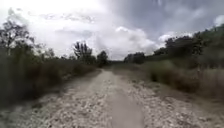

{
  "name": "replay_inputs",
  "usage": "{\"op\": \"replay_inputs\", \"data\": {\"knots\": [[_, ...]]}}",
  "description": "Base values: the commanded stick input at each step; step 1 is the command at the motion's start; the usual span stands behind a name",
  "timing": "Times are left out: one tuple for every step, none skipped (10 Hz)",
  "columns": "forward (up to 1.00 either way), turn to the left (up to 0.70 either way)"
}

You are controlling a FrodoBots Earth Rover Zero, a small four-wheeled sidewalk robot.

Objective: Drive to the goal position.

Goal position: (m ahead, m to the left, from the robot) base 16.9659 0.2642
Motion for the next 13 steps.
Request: {"op": "replay_inputs", "data": {"knots": [[0.7, 0.0], [0.7, 0.0], [0.7, 0.0], [0.7, 0.0], [0.7, 0.0], [0.7, 0.0], [0.7, 0.0], [0.7, 0.0], [0.7, 0.0], [0.7, 0.0], [0.7, 0.0], [0.7, 0.0], [0.7, 0.0]]}}
